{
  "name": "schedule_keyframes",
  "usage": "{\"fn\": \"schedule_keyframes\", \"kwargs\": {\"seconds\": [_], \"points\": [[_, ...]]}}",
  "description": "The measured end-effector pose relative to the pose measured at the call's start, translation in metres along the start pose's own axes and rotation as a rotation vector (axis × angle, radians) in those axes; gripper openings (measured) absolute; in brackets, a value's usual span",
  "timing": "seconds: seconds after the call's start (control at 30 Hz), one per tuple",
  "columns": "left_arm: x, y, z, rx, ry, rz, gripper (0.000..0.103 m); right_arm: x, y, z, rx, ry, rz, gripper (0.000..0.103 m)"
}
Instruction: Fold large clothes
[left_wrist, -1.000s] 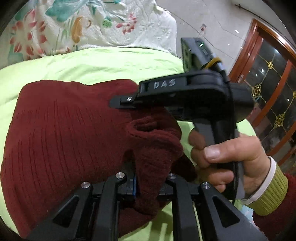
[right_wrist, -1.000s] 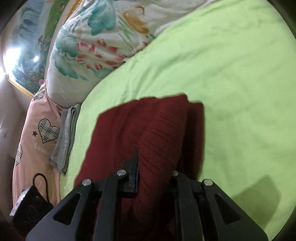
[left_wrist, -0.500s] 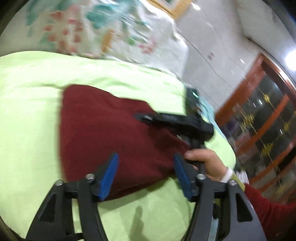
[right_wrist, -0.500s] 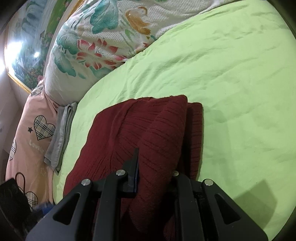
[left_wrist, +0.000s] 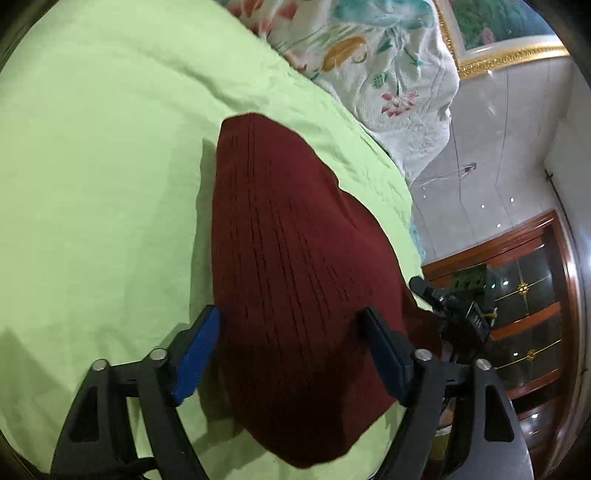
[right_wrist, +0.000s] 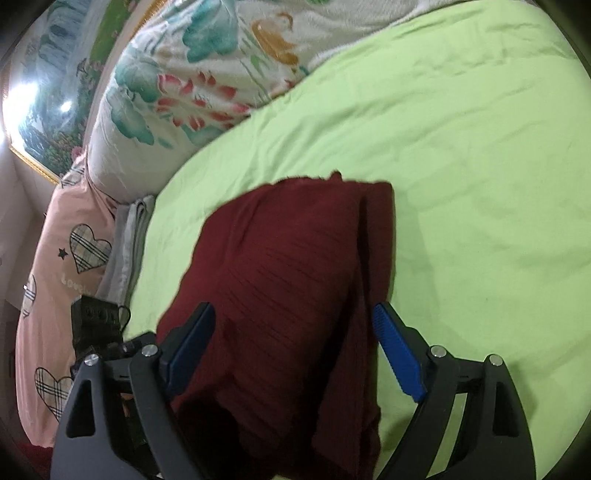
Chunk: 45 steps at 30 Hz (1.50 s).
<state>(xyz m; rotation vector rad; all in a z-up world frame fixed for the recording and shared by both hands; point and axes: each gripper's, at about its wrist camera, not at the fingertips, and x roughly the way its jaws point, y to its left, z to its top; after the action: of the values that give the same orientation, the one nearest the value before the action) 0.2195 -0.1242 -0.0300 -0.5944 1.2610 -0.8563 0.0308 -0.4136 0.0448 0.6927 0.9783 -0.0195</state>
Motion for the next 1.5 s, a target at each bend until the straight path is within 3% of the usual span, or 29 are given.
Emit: {"fn": "schedule_keyframes", "kwargs": {"seconds": [0.13, 0.33, 0.37, 0.43, 0.5, 0.6, 0.7, 0.83, 1.13, 1.3, 1.4, 1.5], "points": [[0.023, 0.000, 0.008, -0.003, 0.057, 0.003, 0.092, 0.010, -0.007, 0.000, 0.017, 0.030, -0.001, 0.087], [0.061, 0.000, 0.015, 0.001, 0.120, -0.032, 0.090, 0.026, -0.022, 0.007, 0.080, 0.059, 0.074, 0.086], [0.066, -0.003, 0.016, 0.011, 0.122, -0.038, 0.087, 0.027, -0.022, 0.008, 0.082, 0.061, 0.075, 0.082], [0.066, -0.011, 0.018, 0.034, 0.106, -0.043, 0.077, 0.031, -0.020, 0.007, 0.081, 0.078, 0.058, 0.059], [0.062, -0.018, 0.016, 0.063, 0.076, -0.034, 0.069, 0.034, -0.019, 0.004, 0.111, 0.091, 0.100, 0.037], [0.045, -0.026, 0.010, 0.090, 0.034, -0.029, 0.062, 0.031, -0.010, -0.002, 0.107, 0.064, 0.115, 0.031], [0.017, -0.033, 0.002, 0.128, -0.014, -0.015, 0.060, 0.026, 0.012, -0.009, 0.094, 0.025, 0.171, 0.028], [-0.039, -0.030, -0.005, 0.162, -0.095, 0.024, 0.060, 0.040, 0.052, -0.018, 0.044, 0.037, 0.217, 0.028], [-0.165, 0.029, -0.028, 0.146, -0.188, 0.140, 0.061, 0.115, 0.147, -0.049, -0.039, 0.099, 0.408, 0.028], [-0.165, 0.077, -0.044, 0.076, -0.142, 0.251, 0.063, 0.162, 0.154, -0.073, -0.036, 0.195, 0.325, 0.028], [-0.167, 0.094, -0.051, 0.025, -0.173, 0.196, 0.065, 0.167, 0.143, -0.078, 0.010, 0.191, 0.350, 0.028], [-0.161, 0.092, -0.052, 0.038, -0.185, 0.211, 0.071, 0.165, 0.142, -0.078, 0.003, 0.193, 0.332, 0.031]]}}
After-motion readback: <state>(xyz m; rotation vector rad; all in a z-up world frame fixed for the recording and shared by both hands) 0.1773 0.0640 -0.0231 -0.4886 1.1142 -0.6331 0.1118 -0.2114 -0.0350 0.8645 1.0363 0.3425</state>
